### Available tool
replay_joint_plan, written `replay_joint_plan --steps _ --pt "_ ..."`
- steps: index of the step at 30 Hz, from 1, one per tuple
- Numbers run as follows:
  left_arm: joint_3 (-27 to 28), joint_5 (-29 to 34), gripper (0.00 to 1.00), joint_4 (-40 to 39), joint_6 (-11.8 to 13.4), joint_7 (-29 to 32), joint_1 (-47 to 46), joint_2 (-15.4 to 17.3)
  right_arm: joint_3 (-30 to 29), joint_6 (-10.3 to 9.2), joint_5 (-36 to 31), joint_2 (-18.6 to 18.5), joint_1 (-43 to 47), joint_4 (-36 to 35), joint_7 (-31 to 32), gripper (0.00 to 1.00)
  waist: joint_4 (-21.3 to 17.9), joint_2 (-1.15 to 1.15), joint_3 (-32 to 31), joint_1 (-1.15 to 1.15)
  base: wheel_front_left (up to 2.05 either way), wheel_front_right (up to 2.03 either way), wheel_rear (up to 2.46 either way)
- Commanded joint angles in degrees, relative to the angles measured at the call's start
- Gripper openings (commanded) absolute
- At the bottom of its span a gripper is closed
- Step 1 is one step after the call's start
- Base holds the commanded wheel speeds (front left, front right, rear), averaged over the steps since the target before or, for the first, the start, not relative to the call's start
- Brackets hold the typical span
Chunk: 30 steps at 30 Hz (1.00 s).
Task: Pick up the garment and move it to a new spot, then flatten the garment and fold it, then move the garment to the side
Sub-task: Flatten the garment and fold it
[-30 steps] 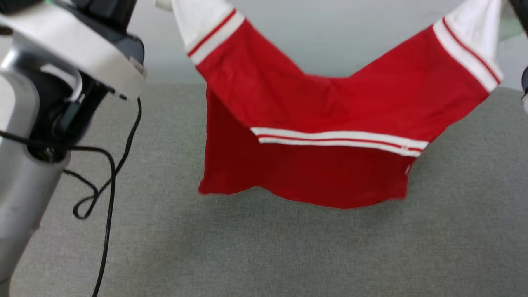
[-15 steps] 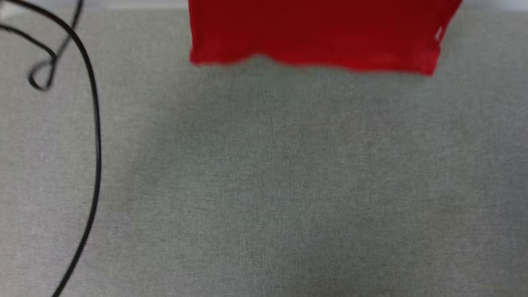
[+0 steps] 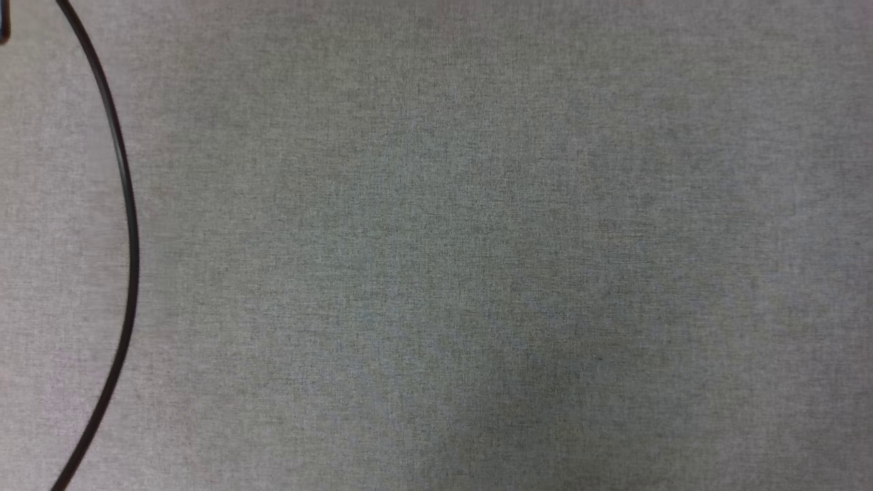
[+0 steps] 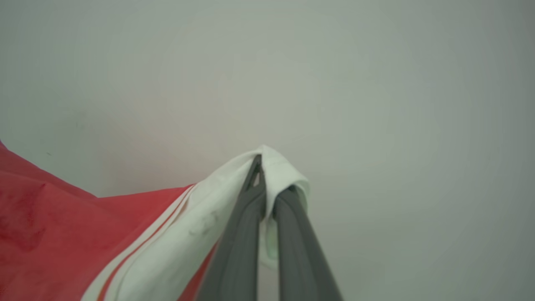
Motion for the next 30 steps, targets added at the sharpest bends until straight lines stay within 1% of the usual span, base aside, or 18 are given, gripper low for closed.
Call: replay_joint_plan --steps 1,7,9,12,13,16,22,28,29,30 --pt "-0.3 0.2 0.0 0.5 -0.3 -1.1 -0.2 -0.3 0.5 -0.06 0.3 0.3 -0.3 1.1 -1.0 0.0 0.0 0.0 0.4 -0.02 0.0 0.0 0.0" --pt "-1.5 -0.1 0.0 2.3 -0.9 -5.0 5.1 0.4 3.8 -0.05 2.8 0.3 4.1 5.0 -6.1 0.0 -0.3 0.0 -0.6 -0.02 0.0 0.0 0.0" --pt "-1.6 -0.5 0.0 2.1 -1.0 -6.1 8.0 0.7 5.5 -0.05 3.7 0.1 6.4 5.4 -7.5 0.0 -0.6 0.0 -1.6 -0.02 0.0 0.0 0.0" --pt "-1.6 -1.3 0.0 0.8 -0.4 -7.2 13.9 1.4 7.4 -0.05 5.2 -0.3 10.6 5.7 -9.4 0.0 -1.0 0.0 -3.4 -0.02 0.0 0.0 0.0" --pt "-0.7 -2.3 0.0 -2.2 1.1 -8.0 20.7 2.5 8.7 -0.05 6.8 -0.4 15.6 5.4 -11.1 0.0 -1.3 0.0 -5.3 -0.02 0.0 0.0 0.0" --pt "0.0 -3.3 0.0 -5.6 2.8 -8.5 27.6 3.6 9.8 -0.06 8.1 -1.2 20.6 4.3 -12.1 0.0 -1.1 0.0 -7.0 -0.02 0.0 0.0 0.0" --pt "0.6 -5.2 0.0 -14.2 7.1 -8.3 42.4 6.0 11.1 -0.06 10.2 -2.3 31.1 1.6 -13.2 0.0 -0.9 0.0 -11.1 -0.02 0.0 0.0 0.0" --pt "0.5 -7.3 0.0 -21.9 11.5 -8.0 57.1 7.4 10.2 -0.05 11.7 -2.7 44.4 -2.0 -13.7 0.0 -0.5 0.0 -16.3 -0.02 0.0 0.0 0.0" --pt "0.5 -7.3 0.0 -21.9 11.5 -8.0 57.1 7.4 10.2 -0.05 11.7 -2.7 44.4 -2.0 -13.7 0.0 -0.5 0.0 -16.3 -0.02 0.0 0.0 0.0" --pt "0.6 -7.7 0.0 -23.0 12.1 -8.1 59.5 7.6 9.8 -0.06 11.8 -2.6 46.6 -2.7 -13.9 0.0 -0.6 0.0 -17.1 -0.02 0.0 0.0 0.0"
